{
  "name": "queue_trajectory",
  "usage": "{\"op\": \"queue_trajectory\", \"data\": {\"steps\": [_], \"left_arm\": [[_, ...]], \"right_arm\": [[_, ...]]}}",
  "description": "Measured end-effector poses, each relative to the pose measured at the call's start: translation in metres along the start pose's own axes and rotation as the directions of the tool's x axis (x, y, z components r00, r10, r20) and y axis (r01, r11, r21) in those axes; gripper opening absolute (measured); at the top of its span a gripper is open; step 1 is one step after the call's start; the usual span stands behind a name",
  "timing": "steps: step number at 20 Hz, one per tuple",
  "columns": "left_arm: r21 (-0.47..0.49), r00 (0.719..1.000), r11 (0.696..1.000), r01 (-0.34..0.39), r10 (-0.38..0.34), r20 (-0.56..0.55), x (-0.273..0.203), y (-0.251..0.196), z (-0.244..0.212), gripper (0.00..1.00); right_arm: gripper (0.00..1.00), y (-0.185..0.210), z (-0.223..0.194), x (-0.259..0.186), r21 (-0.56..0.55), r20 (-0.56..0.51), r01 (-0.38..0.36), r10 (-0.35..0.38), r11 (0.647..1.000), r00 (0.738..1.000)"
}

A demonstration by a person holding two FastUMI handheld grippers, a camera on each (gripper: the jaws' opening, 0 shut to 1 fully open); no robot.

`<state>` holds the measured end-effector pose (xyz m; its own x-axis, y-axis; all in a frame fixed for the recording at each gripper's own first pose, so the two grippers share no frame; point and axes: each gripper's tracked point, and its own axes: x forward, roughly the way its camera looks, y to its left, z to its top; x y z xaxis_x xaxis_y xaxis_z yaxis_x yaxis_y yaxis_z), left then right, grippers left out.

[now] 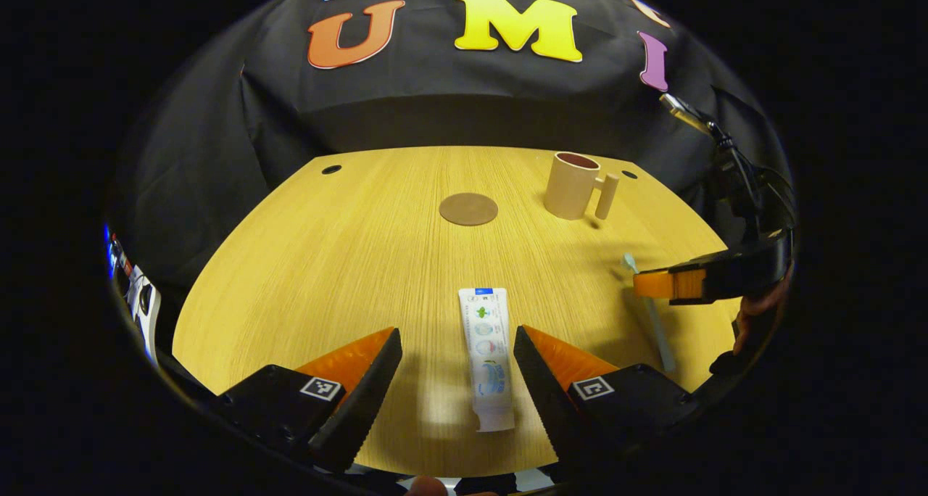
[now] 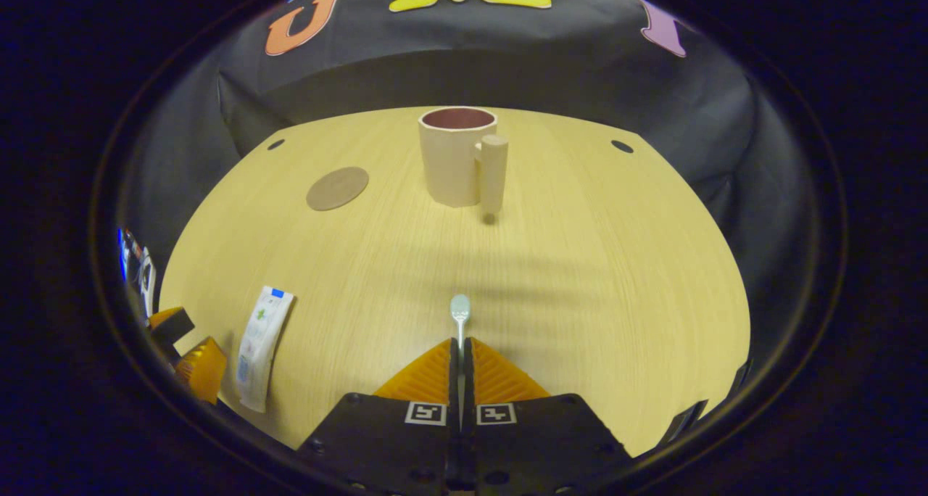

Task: Put the toothbrush and toothpaste on the desktop into the cup, then pick up the cup and place it on the coaster on the desktop.

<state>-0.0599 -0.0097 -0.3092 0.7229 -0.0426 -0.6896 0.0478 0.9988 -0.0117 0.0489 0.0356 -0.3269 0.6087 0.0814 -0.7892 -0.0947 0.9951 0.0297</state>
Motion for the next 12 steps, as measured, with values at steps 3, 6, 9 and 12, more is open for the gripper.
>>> {"op": "queue_trajectory", "data": {"steps": [3, 6, 9, 12], "left_arm": [[0.008, 0.999, 1.000, -0.009, 0.009, -0.053, 0.013, -0.004, -0.014, 0.95], [0.018, 0.999, 1.000, 0.007, -0.006, -0.053, 0.019, -0.015, -0.017, 0.84], [0.035, 0.998, 0.999, 0.017, -0.015, -0.068, 0.027, -0.022, -0.022, 0.76], [0.025, 0.995, 1.000, 0.014, -0.011, -0.099, 0.032, -0.024, -0.028, 0.69]], "right_arm": [[0.00, 0.000, 0.005, -0.005, 0.003, 0.012, -0.004, 0.004, 1.000, 1.000], [0.00, -0.001, 0.009, -0.011, 0.006, 0.026, -0.007, 0.006, 1.000, 1.000], [0.00, -0.005, 0.011, -0.018, 0.007, 0.032, -0.007, 0.007, 1.000, 0.999], [0.00, -0.008, 0.014, -0.025, 0.013, 0.044, -0.012, 0.012, 1.000, 0.999]]}}
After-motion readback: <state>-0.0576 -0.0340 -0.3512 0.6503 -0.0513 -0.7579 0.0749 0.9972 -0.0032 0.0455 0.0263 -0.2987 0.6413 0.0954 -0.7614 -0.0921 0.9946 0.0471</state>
